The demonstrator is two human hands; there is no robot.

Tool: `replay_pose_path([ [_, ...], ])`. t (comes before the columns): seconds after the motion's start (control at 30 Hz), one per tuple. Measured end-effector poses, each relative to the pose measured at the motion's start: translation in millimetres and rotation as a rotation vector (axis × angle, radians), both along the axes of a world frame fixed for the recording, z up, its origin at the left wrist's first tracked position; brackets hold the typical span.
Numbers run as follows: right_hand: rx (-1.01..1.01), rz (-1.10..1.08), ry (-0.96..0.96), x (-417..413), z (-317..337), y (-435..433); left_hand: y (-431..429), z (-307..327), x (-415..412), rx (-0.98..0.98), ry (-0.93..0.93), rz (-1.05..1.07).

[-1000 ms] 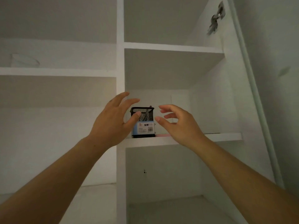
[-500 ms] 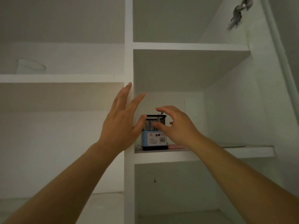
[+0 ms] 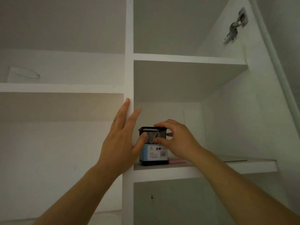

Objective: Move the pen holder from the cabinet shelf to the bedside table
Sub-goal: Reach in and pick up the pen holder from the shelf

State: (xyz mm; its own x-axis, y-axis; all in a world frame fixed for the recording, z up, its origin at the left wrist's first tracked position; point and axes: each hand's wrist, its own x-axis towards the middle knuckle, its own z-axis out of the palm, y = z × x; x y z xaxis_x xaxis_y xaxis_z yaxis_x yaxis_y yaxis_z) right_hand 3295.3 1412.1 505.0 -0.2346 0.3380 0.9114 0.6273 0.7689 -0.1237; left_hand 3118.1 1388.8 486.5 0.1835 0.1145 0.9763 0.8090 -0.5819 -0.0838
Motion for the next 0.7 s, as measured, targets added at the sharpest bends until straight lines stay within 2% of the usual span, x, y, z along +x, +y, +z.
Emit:
replay_pose_path([
  [0.27,-0.009,0.085,0.082,-1,0,-4,3,-1,-3,0.027,-0.005,-0.05],
  [0.7,0.098,-0.074,0.114,19,10,-78,-20,-2,-6,0.021,-0.01,-0.063],
])
